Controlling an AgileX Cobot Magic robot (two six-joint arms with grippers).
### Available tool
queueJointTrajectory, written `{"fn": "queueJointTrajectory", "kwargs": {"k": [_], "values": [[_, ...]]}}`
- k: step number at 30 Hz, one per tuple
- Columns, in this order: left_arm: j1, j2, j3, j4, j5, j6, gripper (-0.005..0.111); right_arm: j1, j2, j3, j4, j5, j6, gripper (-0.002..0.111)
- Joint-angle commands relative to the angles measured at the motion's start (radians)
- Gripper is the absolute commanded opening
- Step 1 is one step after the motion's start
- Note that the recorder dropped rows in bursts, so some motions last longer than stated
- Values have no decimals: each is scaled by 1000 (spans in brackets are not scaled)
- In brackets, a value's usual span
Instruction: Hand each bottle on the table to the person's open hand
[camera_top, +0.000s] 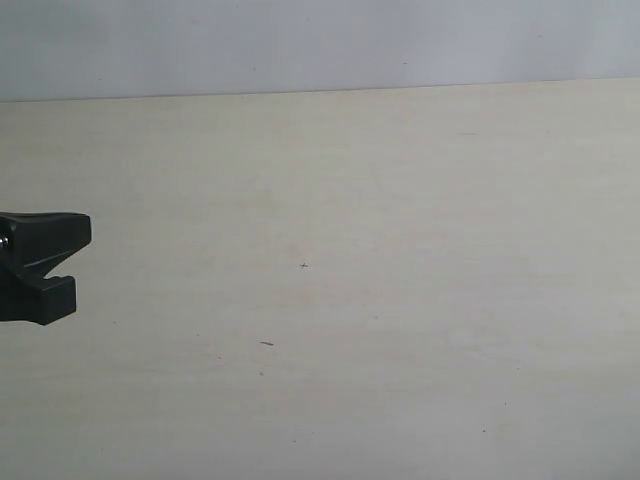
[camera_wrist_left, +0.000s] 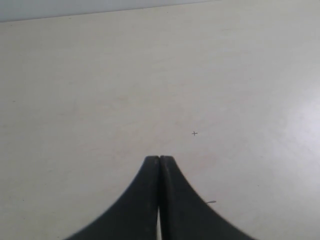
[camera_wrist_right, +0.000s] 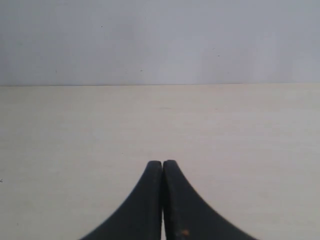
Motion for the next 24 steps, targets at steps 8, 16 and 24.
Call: {"fn": "queueJointTrajectory", "kwargs": {"k": [8, 16, 24], "values": [[15, -28, 3, 18, -2, 14, 0, -5, -7, 5, 0, -3, 1, 0], [304, -367, 3, 122, 182, 22, 0, -5, -7, 5, 0, -3, 1, 0], [515, -676, 3, 122, 422, 20, 0, -5, -7, 5, 4, -3, 1, 0]]}}
